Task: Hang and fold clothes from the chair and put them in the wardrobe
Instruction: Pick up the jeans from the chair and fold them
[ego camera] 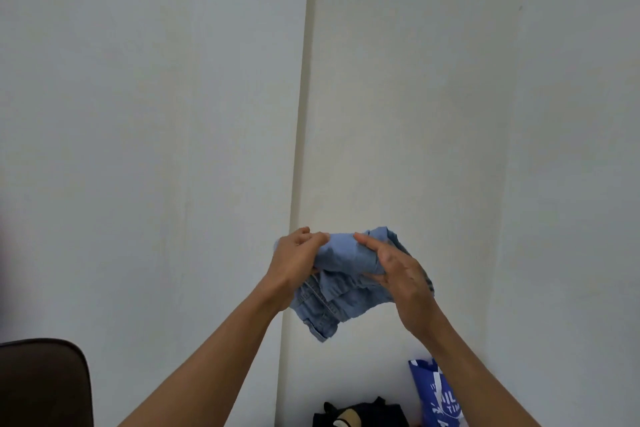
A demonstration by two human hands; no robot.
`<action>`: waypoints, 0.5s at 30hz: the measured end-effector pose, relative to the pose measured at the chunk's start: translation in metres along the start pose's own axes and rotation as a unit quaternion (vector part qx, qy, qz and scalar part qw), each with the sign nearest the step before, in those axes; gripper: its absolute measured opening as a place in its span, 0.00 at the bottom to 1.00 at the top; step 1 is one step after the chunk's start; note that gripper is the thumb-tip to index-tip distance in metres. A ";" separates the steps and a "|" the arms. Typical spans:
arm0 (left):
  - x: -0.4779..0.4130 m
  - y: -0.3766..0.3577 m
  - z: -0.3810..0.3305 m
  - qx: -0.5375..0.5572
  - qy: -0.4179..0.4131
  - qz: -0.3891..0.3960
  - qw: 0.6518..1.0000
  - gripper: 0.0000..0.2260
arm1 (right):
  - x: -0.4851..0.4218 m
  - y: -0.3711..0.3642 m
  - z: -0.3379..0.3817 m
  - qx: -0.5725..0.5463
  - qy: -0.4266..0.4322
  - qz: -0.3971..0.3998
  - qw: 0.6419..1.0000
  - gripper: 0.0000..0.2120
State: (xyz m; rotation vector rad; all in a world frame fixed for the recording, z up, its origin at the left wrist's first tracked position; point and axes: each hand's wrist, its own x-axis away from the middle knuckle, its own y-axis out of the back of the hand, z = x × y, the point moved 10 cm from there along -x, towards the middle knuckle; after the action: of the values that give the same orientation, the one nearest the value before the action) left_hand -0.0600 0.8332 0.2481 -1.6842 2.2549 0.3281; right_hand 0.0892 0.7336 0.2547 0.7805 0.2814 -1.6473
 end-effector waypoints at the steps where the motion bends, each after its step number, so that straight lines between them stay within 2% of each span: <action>1: 0.002 0.005 -0.003 0.002 -0.018 -0.040 0.999 0.09 | 0.003 -0.005 0.002 0.013 0.011 0.011 1.000 0.26; 4: 0.003 0.020 -0.002 0.018 -0.051 -0.134 0.990 0.09 | 0.012 -0.023 0.002 0.003 0.025 0.050 0.998 0.26; 6: 0.004 0.025 0.004 0.036 -0.064 -0.158 0.985 0.07 | 0.016 -0.034 -0.001 -0.007 0.022 0.062 0.998 0.27; 8: 0.004 0.029 0.010 0.037 -0.064 -0.173 0.982 0.09 | 0.019 -0.037 -0.009 -0.016 0.016 0.048 0.999 0.31; 10: 0.006 0.033 0.013 0.021 -0.073 -0.187 0.979 0.14 | 0.023 -0.036 -0.024 -0.053 -0.033 0.012 0.998 0.31; 12: 0.007 0.034 0.012 0.007 -0.099 -0.195 0.976 0.14 | 0.029 -0.036 -0.043 -0.123 -0.113 -0.027 0.986 0.33; 15: 0.008 0.037 0.013 0.021 -0.122 -0.198 0.972 0.15 | 0.029 -0.026 -0.069 -0.226 -0.179 -0.082 0.954 0.45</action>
State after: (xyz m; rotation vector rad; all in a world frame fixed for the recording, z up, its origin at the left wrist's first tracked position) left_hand -0.0960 0.8413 0.2330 -1.9026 1.6956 0.3653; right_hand 0.0866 0.7568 0.1791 0.1105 0.4511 -1.7535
